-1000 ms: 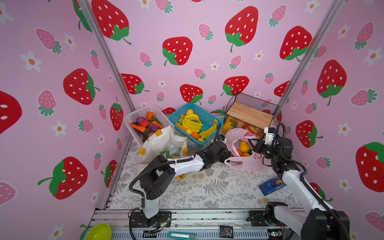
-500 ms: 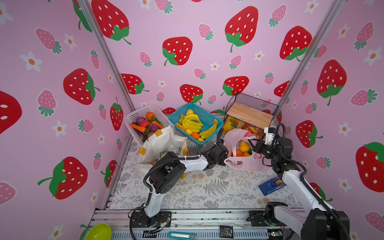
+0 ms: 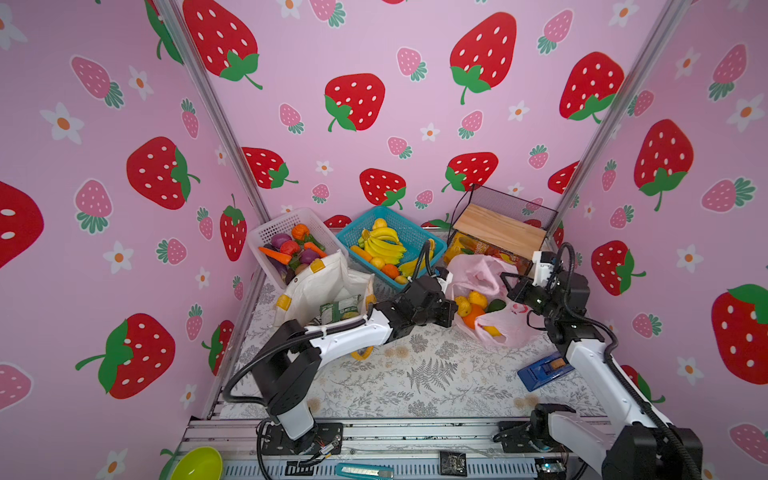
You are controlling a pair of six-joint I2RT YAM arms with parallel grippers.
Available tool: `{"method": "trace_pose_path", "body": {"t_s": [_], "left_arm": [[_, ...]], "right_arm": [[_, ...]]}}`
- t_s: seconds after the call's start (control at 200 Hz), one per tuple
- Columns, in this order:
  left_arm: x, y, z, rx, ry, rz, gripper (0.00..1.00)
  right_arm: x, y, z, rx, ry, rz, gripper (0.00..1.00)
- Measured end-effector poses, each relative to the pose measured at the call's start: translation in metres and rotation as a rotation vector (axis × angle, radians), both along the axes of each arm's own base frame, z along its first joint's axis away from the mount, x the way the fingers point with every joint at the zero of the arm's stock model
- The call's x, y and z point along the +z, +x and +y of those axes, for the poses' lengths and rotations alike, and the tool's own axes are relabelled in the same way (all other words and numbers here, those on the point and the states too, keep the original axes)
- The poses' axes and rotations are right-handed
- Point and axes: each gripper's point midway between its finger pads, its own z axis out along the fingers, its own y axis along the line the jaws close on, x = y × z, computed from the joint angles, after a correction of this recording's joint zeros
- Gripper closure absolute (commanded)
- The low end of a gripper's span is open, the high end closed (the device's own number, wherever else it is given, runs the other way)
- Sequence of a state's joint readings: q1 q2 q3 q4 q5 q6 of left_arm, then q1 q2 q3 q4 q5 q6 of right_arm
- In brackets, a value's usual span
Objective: Place the mixed food into the grocery bags and tie them
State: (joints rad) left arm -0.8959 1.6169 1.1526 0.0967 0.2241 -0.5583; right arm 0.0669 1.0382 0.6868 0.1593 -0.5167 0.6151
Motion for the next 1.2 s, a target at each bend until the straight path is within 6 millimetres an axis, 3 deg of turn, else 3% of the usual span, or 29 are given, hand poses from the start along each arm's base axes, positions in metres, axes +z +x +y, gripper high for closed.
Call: {"method": "trace_pose_path", "body": {"t_s": [0.06,0.125,0.225,0.34,0.495,0.545,0.595,0.675,0.715,0.765,0.83,0.885,0.965,1.115,1.2], "left_arm": [[0.039,-0.019,0.003,-0.059,-0.09,-0.001,1.0],[0.066,-0.039,0.009,-0.105,-0.157,0.003,1.0],[0.08,-0.067,0.016,-0.146,-0.195,0.011,1.0],[0.062,-0.086,0.026,-0.131,-0.16,0.032,1.0],[0.023,-0.092,0.046,-0.019,-0.094,0.05,1.0],[0.013,-0.092,0.052,0.021,-0.086,0.059,1.0],[0.002,-0.089,0.057,0.067,-0.092,0.078,1.0],[-0.014,-0.085,0.064,0.135,-0.095,0.107,1.0],[-0.022,-0.083,0.068,0.169,-0.098,0.121,1.0],[-0.03,-0.08,0.073,0.209,-0.096,0.134,1.0],[-0.031,-0.076,0.077,0.251,-0.105,0.139,1.0],[-0.027,-0.073,0.079,0.278,-0.121,0.134,1.0],[-0.017,-0.069,0.084,0.313,-0.15,0.12,1.0],[-0.004,-0.064,0.092,0.358,-0.181,0.096,1.0],[-0.006,-0.063,0.094,0.367,-0.17,0.096,1.0]], "right_arm": [[0.011,0.003,-0.002,-0.01,-0.011,-0.026,1.0],[0.02,0.008,-0.001,-0.006,-0.019,-0.045,1.0],[0.028,0.019,0.012,0.04,-0.038,-0.047,1.0],[0.032,0.034,0.051,0.161,-0.051,-0.037,1.0],[0.019,0.042,0.129,0.375,-0.067,-0.002,0.99],[0.013,0.045,0.151,0.429,-0.074,0.011,0.86],[0.004,0.046,0.169,0.478,-0.082,0.031,0.65],[-0.012,0.051,0.185,0.515,-0.118,0.063,0.44],[-0.019,0.055,0.184,0.504,-0.147,0.078,0.36],[-0.024,0.062,0.176,0.463,-0.208,0.086,0.19],[-0.019,0.07,0.161,0.398,-0.283,0.068,0.1],[-0.006,0.073,0.147,0.345,-0.348,0.027,0.05],[0.028,0.068,0.12,0.258,-0.42,-0.058,0.02],[0.115,0.026,0.082,0.154,-0.44,-0.291,0.02],[0.138,-0.015,0.079,0.189,-0.397,-0.403,0.04]]}}
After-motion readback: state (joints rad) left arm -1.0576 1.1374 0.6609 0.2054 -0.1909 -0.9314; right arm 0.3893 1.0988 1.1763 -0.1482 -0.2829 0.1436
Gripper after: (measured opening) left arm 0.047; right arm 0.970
